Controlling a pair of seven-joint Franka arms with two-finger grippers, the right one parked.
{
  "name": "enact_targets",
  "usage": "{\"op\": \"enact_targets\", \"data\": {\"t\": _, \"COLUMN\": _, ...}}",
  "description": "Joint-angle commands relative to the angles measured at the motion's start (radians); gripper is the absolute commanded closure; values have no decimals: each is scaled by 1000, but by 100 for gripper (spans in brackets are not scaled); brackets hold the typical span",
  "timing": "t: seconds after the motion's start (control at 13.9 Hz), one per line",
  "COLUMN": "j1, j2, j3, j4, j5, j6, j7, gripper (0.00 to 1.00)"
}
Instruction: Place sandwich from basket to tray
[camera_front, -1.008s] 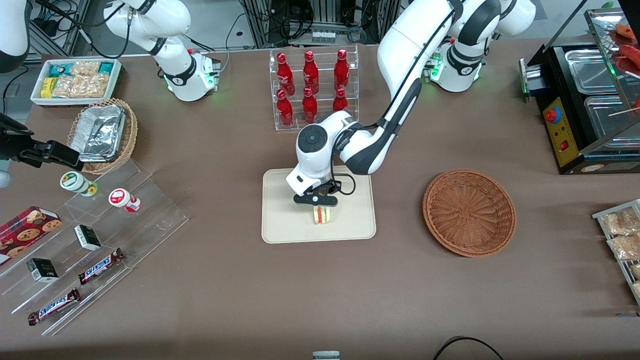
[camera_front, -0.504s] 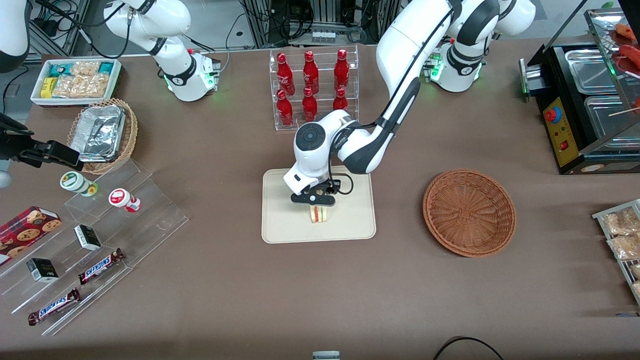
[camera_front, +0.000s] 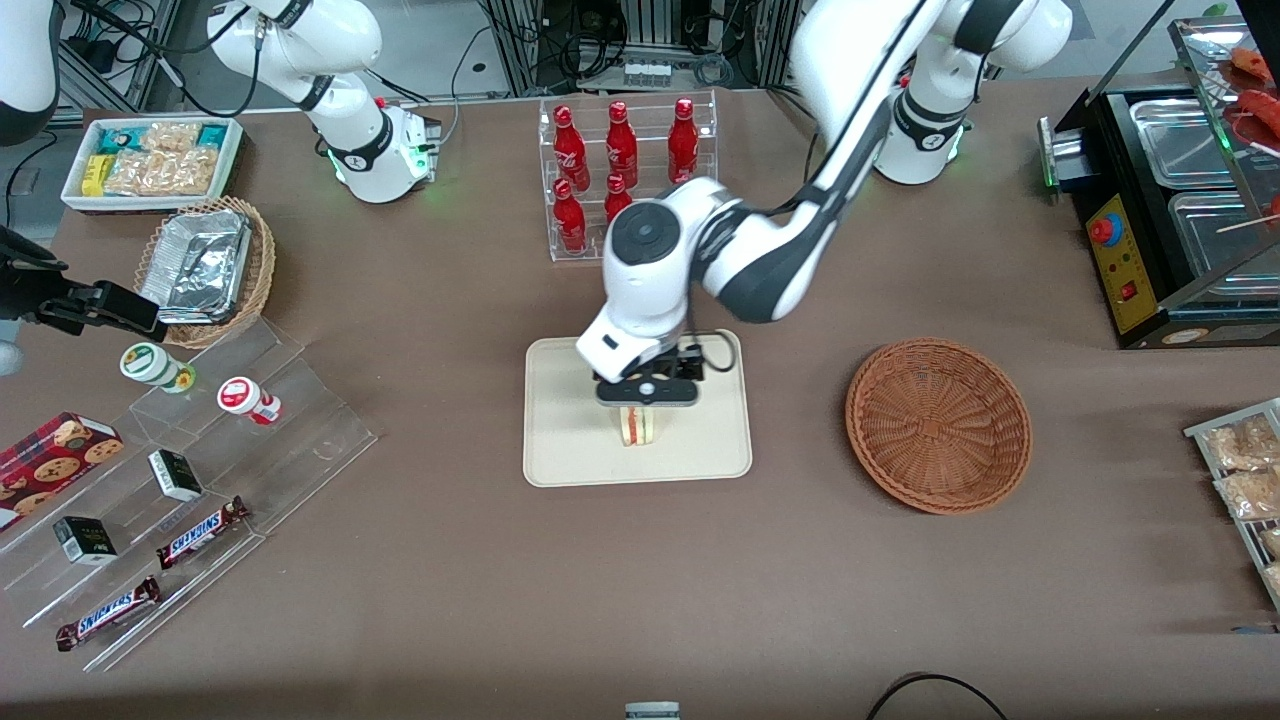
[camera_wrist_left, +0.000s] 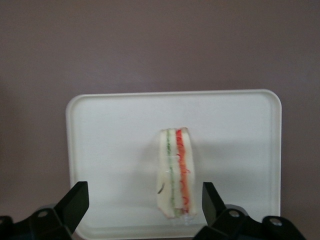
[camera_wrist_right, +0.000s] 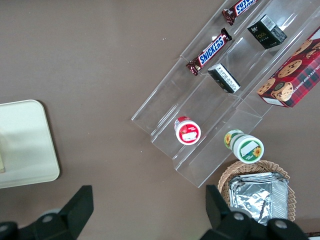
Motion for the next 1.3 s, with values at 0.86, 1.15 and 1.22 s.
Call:
{"op": "enact_targets", "data": {"t": 0.86, "j1": 465, "j2": -568, "j3": -4, "j4": -265, "j5": -53, "j6": -418, "j7": 455, "gripper": 0}}
{"op": "enact_targets", "data": {"t": 1.15, "j1": 583, "j2": -647, "j3": 0, "j4": -334, "j5": -55, "j6": -425, "j7": 632, "gripper": 0}}
{"op": "enact_targets", "data": {"t": 1.22, "j1": 596, "j2": -648, "j3": 0, "j4": -334, "j5": -53, "j6": -439, "j7": 658, "gripper": 0}}
